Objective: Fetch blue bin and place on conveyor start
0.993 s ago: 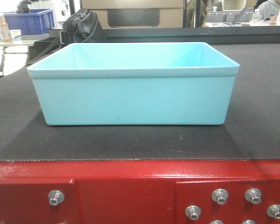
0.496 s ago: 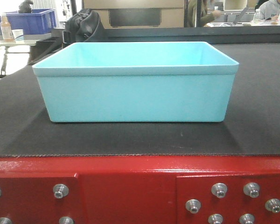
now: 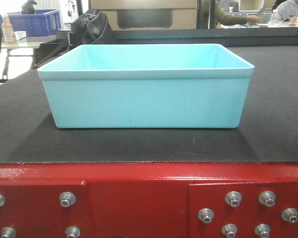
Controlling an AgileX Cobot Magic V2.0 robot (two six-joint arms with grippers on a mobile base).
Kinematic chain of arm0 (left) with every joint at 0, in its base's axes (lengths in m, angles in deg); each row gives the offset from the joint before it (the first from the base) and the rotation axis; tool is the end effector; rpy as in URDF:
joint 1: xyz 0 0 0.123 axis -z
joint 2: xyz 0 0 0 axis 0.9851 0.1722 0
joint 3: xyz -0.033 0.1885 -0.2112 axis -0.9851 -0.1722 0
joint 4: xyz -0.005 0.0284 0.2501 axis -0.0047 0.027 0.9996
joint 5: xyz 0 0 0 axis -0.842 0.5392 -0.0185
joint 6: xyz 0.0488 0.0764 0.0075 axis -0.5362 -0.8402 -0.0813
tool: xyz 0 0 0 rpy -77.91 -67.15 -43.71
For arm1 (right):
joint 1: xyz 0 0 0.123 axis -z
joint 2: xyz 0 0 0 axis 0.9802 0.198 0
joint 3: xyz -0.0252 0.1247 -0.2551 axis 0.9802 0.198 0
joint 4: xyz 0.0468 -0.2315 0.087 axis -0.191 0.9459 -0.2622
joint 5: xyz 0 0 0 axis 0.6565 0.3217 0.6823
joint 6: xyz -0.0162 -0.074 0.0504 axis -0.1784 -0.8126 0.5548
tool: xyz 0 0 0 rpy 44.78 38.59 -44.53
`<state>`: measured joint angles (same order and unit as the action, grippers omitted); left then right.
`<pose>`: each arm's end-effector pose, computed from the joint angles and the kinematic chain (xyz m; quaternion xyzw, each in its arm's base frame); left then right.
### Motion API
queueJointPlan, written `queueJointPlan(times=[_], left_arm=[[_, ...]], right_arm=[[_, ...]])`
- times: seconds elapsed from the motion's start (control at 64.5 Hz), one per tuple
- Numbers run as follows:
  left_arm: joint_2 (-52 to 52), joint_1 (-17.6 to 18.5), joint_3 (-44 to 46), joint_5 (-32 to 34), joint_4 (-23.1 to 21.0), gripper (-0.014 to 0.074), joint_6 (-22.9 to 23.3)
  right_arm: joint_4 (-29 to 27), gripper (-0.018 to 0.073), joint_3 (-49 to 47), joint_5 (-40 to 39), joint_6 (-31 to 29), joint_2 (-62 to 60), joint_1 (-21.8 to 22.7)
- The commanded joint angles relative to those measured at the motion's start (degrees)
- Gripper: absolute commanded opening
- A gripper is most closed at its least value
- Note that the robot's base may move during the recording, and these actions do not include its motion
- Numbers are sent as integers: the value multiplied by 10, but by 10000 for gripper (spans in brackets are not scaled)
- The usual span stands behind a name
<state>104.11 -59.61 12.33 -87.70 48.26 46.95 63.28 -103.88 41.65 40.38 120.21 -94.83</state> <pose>0.1721 -0.0637 0.3751 0.0149 0.7295 -0.2221 0.6467 0.1773 0.0448 0.3567 -0.0282 0.7861 0.1065 0.6081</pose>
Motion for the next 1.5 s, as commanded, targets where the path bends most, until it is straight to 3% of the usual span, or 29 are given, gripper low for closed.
queueJointPlan(times=[0.0,0.357,1.101,1.194,1.241,1.303,1.489], left_arm=[[-37,2,-1,15,5,-111,-4],[-127,2,-1,15,29,-111,-5],[-129,2,-1,15,29,-111,-5],[-129,2,-1,15,29,-111,-5],[-129,2,-1,15,29,-111,-5],[-129,2,-1,15,29,-111,-5],[-129,2,-1,15,29,-111,-5]], right_arm=[[5,-163,0,-9,-3,-36,2],[5,-163,0,-31,-3,-102,2],[5,-163,3,-39,-4,-133,4],[-18,-163,22,-49,-96,-155,21],[-61,-163,47,-52,-178,-169,42],[-114,-163,81,-60,-242,-188,80],[-132,-163,199,-108,-249,-268,177]])
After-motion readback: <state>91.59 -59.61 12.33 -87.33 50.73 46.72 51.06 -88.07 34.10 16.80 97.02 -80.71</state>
